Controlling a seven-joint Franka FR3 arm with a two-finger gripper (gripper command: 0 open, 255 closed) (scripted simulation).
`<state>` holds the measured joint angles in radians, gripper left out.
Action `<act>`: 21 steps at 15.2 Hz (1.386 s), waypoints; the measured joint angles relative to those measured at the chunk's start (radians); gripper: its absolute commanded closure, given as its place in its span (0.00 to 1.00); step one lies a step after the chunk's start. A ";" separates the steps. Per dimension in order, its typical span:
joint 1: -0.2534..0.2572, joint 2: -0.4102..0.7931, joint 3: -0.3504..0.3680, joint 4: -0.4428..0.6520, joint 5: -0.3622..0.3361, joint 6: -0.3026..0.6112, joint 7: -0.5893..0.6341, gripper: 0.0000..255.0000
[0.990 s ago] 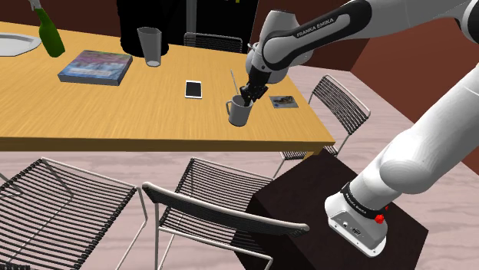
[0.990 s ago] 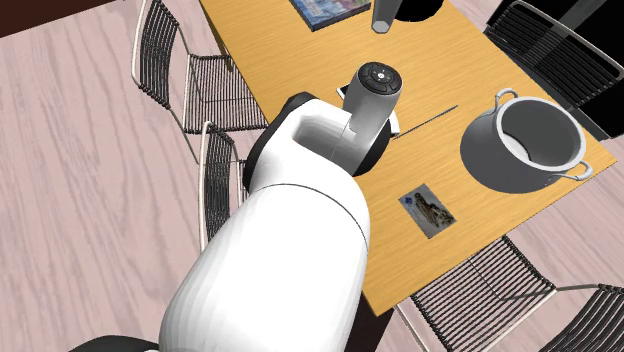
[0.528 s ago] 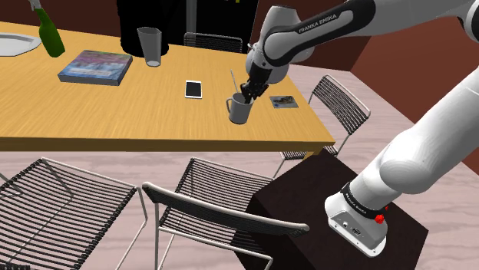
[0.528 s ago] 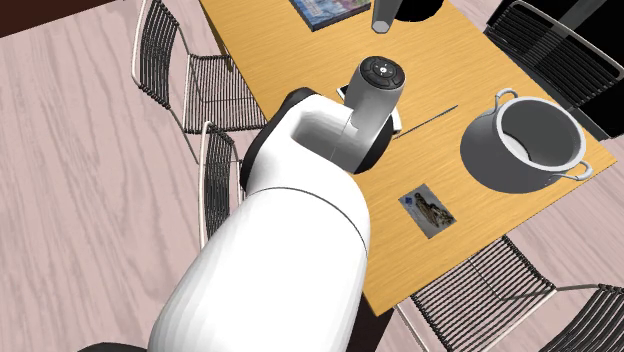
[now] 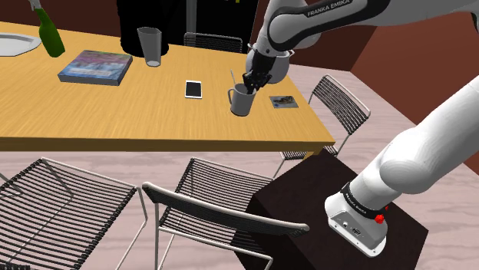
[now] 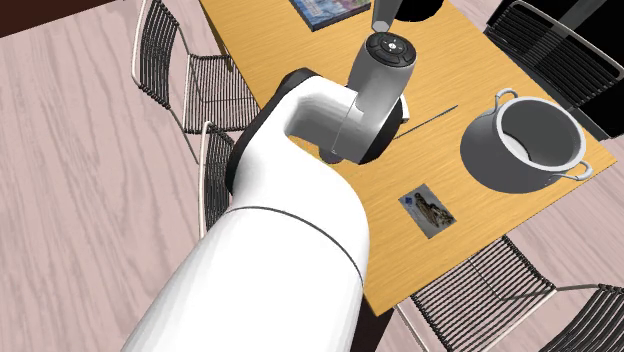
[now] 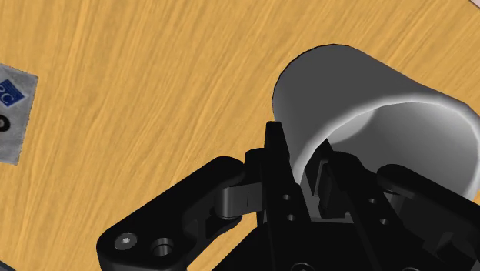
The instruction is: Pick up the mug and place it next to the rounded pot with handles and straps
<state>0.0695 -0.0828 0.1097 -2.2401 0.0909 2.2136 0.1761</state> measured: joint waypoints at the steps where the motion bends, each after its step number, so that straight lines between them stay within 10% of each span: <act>1: 0.001 -0.005 0.001 0.009 0.000 -0.014 0.002 1.00; 21: -0.003 -0.082 -0.005 0.197 -0.004 -0.279 0.015 1.00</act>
<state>0.0666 -0.1649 0.1042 -2.0430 0.0871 1.9349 0.1908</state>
